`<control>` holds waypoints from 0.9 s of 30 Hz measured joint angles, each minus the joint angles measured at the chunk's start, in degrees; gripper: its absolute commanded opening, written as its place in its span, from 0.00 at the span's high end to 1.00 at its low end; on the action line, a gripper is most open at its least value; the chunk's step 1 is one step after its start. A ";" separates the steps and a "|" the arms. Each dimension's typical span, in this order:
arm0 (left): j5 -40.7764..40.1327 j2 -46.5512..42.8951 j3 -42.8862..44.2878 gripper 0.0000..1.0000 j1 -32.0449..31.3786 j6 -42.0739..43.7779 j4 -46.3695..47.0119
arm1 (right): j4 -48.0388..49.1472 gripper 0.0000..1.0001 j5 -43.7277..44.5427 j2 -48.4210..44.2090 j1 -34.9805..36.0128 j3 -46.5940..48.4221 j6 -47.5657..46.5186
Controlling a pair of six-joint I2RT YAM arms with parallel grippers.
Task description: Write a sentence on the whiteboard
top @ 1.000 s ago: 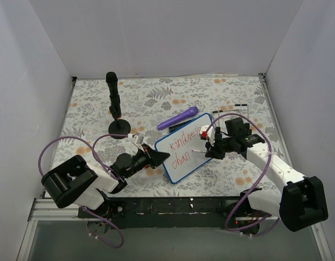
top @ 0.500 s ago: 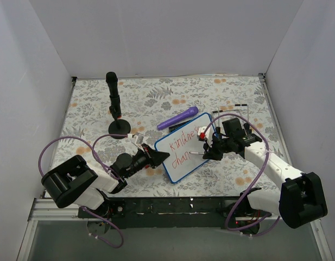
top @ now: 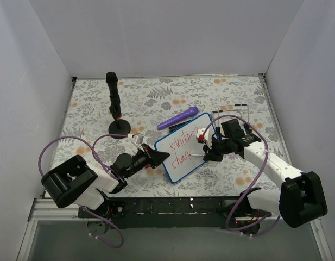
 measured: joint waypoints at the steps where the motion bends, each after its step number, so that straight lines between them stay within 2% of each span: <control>1: 0.00 -0.02 0.00 1.00 0.00 0.02 0.00 | 0.00 0.99 0.17 0.00 0.02 0.00 0.00; 27: -0.50 -0.02 0.00 1.00 0.00 0.26 0.04 | -0.31 0.99 2.80 -0.04 -1.07 1.36 0.70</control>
